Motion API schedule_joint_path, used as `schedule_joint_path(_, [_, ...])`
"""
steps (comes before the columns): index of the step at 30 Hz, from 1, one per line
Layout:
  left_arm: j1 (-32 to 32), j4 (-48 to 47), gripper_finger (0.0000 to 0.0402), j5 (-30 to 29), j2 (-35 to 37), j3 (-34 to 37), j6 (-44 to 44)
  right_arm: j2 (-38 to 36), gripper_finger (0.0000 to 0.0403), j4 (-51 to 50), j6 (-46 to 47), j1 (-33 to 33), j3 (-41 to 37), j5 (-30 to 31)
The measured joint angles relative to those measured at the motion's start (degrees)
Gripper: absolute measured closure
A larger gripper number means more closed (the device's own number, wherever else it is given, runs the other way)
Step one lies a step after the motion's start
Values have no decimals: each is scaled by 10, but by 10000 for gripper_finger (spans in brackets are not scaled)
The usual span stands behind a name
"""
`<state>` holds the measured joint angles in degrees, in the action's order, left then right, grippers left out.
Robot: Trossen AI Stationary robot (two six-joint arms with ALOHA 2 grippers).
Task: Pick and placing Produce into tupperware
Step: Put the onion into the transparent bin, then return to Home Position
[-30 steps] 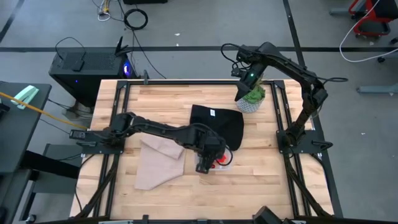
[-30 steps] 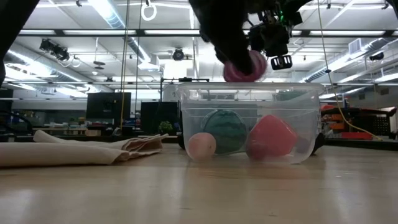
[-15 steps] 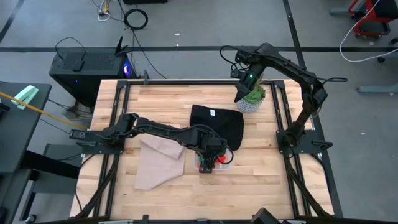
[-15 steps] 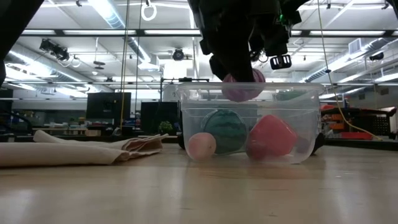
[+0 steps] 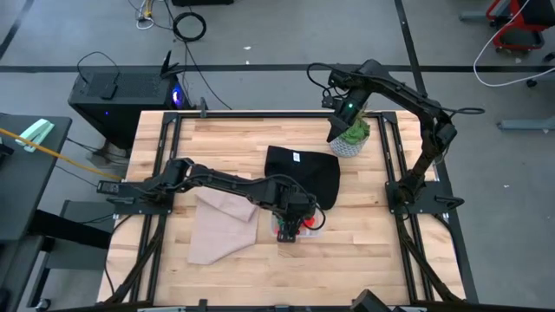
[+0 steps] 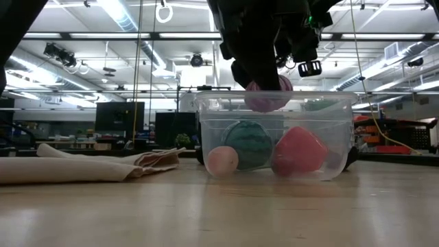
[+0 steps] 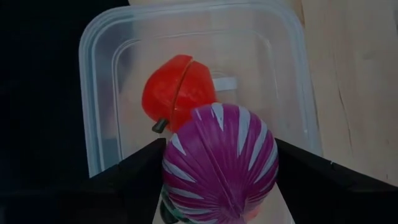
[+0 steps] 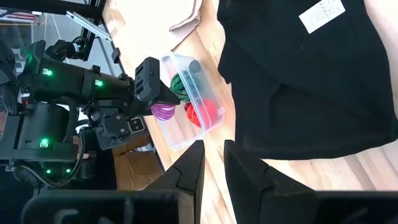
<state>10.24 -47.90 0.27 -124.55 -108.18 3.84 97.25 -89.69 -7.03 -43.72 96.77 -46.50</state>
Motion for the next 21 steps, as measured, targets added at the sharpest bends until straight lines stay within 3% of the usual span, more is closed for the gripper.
schedule_joint_path(21, [-2,15,113,0,0,0,-27,0,336,0,0,0,0,0])
